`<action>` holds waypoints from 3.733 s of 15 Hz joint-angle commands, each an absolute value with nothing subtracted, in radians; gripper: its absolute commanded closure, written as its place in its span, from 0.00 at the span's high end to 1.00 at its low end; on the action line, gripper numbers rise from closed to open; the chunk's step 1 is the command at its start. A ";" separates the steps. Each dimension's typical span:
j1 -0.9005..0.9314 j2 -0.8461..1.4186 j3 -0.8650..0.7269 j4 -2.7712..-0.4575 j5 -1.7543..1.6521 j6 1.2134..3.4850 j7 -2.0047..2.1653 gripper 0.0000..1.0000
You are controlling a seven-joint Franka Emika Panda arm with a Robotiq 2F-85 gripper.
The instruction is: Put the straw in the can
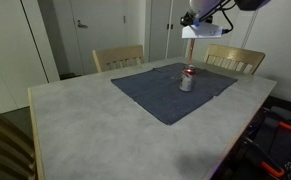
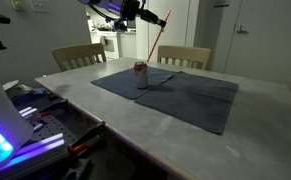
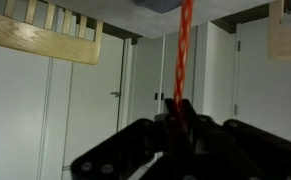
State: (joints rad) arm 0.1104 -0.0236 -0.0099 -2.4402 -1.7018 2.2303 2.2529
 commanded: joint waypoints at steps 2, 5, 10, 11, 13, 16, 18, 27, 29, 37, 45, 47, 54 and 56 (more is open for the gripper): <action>0.091 0.004 0.016 -2.445 -1.661 2.199 2.239 0.02; 0.090 0.002 0.017 -2.450 -1.631 2.196 2.238 0.02; 0.090 -0.001 0.017 -2.438 -1.637 2.139 2.252 0.02; 0.090 -0.001 0.018 -2.434 -1.637 2.125 2.250 0.02; 0.091 -0.001 0.019 -2.424 -1.626 2.099 2.239 0.02; 0.093 0.008 0.021 -2.404 -1.580 2.077 2.205 0.02; 0.091 0.011 0.019 -2.391 -1.529 2.088 2.172 0.02; 0.092 0.016 0.027 -2.356 -1.391 2.142 2.112 0.02; 0.094 0.019 0.033 -2.358 -1.391 2.155 2.119 0.02; 0.096 0.025 0.049 -2.368 -1.421 2.145 2.149 0.02; 0.091 0.010 0.044 -2.375 -1.423 2.141 2.148 0.02; 0.088 0.009 0.043 -2.379 -1.425 2.142 2.150 0.02; 0.080 0.015 0.042 -2.378 -1.427 2.139 2.153 0.02; 0.079 0.019 0.041 -2.377 -1.425 2.142 2.154 0.02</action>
